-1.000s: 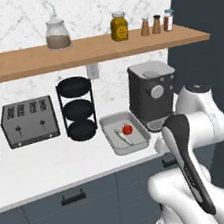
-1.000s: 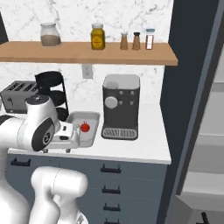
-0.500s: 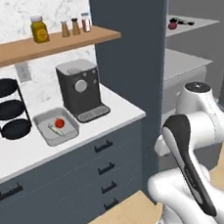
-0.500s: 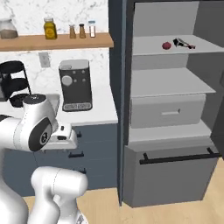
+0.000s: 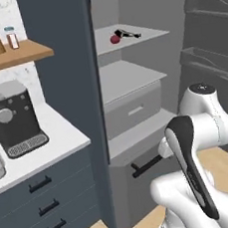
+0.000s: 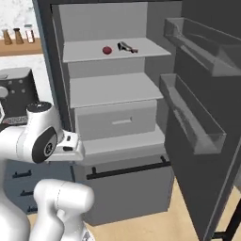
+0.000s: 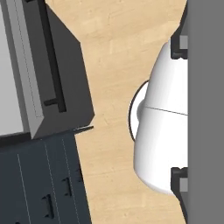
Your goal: Place one tomato and one fish in each tupperware on the nearby counter, to pack two identical lunches.
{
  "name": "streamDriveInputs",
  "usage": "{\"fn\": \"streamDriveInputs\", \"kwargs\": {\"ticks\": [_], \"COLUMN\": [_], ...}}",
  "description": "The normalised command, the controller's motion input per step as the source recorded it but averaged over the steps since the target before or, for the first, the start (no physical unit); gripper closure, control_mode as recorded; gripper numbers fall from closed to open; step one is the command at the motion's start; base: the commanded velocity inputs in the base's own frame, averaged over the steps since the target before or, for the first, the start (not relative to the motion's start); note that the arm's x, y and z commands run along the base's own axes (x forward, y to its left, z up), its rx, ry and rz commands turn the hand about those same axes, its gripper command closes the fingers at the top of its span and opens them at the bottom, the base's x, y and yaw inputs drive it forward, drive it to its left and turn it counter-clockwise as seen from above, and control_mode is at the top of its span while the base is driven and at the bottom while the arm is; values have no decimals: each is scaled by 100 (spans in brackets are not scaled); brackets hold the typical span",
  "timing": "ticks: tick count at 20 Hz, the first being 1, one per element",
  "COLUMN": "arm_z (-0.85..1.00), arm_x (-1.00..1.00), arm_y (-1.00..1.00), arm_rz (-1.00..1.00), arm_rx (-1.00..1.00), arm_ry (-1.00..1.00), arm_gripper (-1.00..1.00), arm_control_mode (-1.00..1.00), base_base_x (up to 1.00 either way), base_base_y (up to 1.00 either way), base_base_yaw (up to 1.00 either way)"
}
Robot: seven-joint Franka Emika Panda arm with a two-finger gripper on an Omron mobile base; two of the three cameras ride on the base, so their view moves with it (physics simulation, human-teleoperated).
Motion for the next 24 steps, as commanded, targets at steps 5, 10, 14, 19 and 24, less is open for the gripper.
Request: {"fn": "streamDriveInputs", "kwargs": {"ticks": [5,10,14,19,24], "arm_z": [0,0,0,0,0], "arm_x": [0,0,0,0,0], "arm_y": [0,0,0,0,0], "arm_rz": [0,0,0,0,0], "arm_rx": [0,0,0,0,0], "arm_ry": [0,0,0,0,0], "arm_gripper": [-100,-100,-100,-100,-100], "arm_control_mode": [100,100,100,100,100], "base_base_x": [42,56,52,63,29], "base_base_y": [-61,-15,0,-11,-44], "base_base_yaw": [26,9,8,7,13]}}
